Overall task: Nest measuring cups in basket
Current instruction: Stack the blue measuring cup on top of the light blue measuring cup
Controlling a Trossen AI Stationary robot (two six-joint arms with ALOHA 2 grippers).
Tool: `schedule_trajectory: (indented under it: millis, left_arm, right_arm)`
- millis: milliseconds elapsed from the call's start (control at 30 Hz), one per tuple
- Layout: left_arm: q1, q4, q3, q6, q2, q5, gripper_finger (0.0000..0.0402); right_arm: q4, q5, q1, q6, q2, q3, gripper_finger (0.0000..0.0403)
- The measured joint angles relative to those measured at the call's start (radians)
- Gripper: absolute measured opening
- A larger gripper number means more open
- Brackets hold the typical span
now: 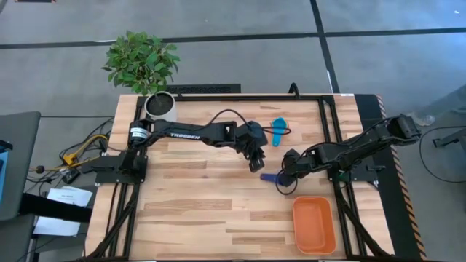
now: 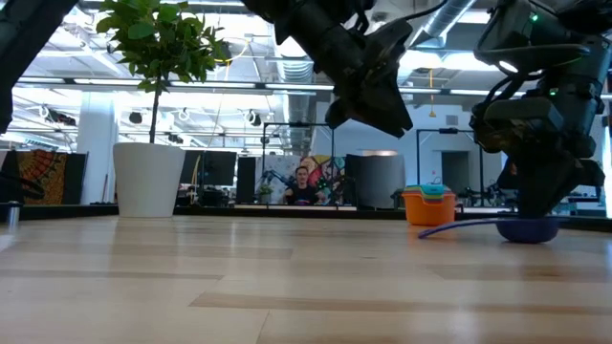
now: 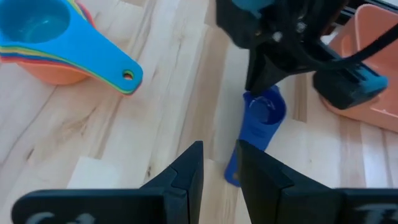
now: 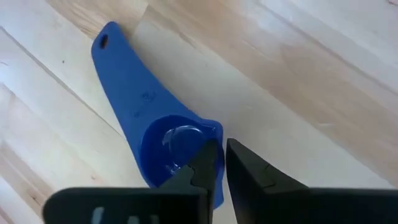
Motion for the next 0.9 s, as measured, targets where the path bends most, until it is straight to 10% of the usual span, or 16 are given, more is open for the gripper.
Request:
schedule_trajectory:
  millis: [633,900]
  left_arm:
    - [0.013,-0.024,-0.003,0.030,0.000,0.007,0.0082]
    - [0.025,-0.044,-0.003,0.030,0.004,0.215,0.0100]
  right_arm:
    - [-0.008,0.004,0.004,-0.072,-0.015,0.004,0.0005]
    - [-0.100,0.001,0.046,-0.334,-0.065,0.131,0.0004]
